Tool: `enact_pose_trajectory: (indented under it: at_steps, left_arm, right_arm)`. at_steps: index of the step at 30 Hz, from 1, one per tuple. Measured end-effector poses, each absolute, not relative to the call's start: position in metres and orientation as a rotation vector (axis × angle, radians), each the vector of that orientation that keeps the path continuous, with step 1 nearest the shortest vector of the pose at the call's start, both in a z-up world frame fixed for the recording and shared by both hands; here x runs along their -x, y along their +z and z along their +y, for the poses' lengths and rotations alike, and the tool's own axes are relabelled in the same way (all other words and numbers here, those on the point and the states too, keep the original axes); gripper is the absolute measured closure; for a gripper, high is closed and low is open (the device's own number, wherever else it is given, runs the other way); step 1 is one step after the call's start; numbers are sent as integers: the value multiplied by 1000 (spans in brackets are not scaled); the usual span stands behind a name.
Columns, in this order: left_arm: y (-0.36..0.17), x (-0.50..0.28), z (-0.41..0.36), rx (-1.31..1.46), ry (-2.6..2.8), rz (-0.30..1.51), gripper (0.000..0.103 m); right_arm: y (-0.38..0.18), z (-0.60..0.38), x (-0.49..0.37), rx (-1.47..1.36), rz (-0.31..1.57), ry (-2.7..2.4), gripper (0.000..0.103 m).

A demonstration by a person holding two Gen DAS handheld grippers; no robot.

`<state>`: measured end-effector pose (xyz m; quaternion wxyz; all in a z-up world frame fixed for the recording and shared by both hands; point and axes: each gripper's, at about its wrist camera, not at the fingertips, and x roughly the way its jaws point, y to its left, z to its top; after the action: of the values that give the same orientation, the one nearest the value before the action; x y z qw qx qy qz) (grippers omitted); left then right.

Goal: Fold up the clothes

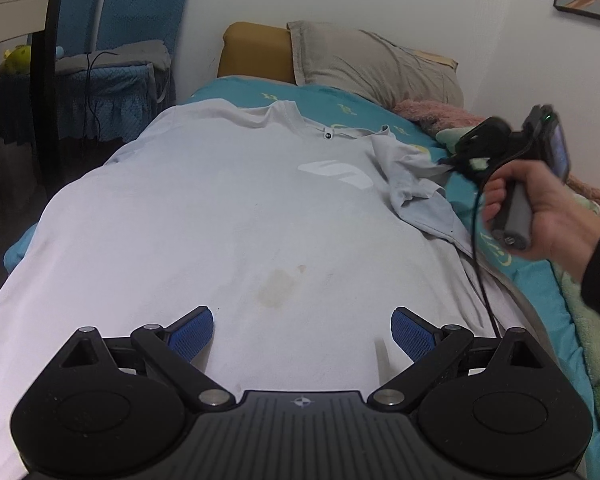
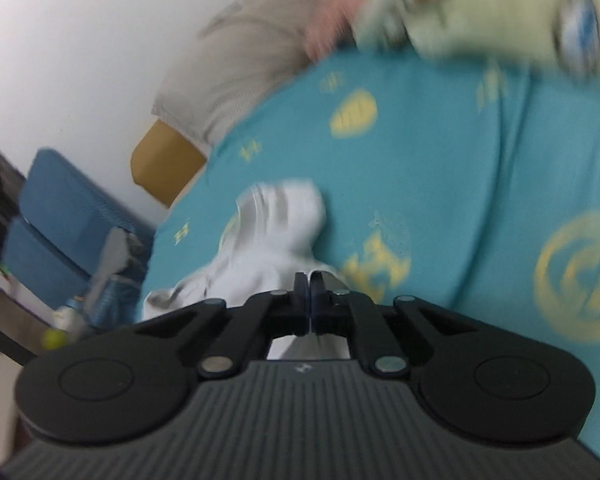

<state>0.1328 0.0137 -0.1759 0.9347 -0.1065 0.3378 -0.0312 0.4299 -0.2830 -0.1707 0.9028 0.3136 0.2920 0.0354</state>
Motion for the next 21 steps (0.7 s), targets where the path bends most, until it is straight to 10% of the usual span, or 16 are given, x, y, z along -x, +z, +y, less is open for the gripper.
enact_pose_trajectory:
  at_steps: [11,12,16,21]
  left_arm:
    - [-177,-138,7,194,-62,694,6]
    - [-177,-138,5,188,-64,695,6]
    - [-177,-138,-1,164,-79,692,6]
    - [-174,-127,-1,141,-92,679,6]
  right_arm:
    - [-102,-400,-448,-212,458,-264,96]
    - [-108,-412,-444,-253,482,-272,92]
    - [-138,-437,-405,-461,527,-253,23]
    - [-183,-432,-331,-867,546,-149,24]
